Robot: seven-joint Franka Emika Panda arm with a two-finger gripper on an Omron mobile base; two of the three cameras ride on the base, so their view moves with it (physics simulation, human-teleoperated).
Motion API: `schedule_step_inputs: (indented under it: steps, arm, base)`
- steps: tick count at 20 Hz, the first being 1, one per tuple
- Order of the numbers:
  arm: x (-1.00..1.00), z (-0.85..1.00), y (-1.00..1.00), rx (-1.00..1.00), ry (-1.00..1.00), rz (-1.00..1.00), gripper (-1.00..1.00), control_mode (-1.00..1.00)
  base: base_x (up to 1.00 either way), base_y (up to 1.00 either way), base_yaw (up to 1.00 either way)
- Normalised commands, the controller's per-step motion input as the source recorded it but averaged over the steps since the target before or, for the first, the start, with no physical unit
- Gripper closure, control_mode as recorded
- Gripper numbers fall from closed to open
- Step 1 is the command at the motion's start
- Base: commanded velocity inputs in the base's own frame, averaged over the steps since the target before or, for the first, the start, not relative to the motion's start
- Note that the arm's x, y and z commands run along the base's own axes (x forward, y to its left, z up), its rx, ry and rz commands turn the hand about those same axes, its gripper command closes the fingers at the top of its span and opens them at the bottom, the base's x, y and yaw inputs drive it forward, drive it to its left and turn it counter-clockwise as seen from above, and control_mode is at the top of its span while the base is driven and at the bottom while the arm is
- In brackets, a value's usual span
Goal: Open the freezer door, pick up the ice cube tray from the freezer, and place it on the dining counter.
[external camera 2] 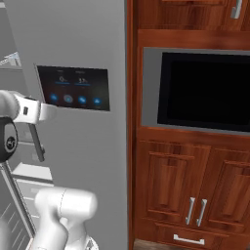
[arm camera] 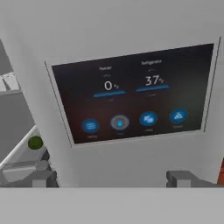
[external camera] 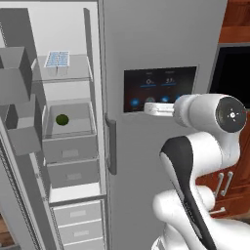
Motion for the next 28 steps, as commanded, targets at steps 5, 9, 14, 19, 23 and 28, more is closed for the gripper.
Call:
schedule_step_inputs:
  steps: [5, 9, 14, 19, 23, 28]
  arm:
    - [0.00, 0.37, -0.19, 0.06, 0.17, -0.10, -1.00, 1.00]
    - [0.00, 0.00, 0.00, 0.00, 0.00, 0.00, -1.00, 1.00]
    - [0.00, 0.00, 0.00, 0.00, 0.00, 0.00, -1.00, 1.00]
    - [0.00, 0.00, 0.00, 0.00, 0.00, 0.00, -1.00, 1.00]
    - [0.00, 0.00, 0.00, 0.00, 0.00, 0.00, -1.00, 1.00]
    - [0.00, 0.00, 0.00, 0.00, 0.00, 0.00, -1.00, 1.00]
  base:
    - [-0.05, 0.07, 0.00]
    - [-0.58, 0.83, 0.08]
    - [-0.36, 0.96, 0.08]
    - [0.29, -0.02, -0.02]
    - [0.78, -0.26, -0.04]
    - [0.58, -0.04, 0.00]
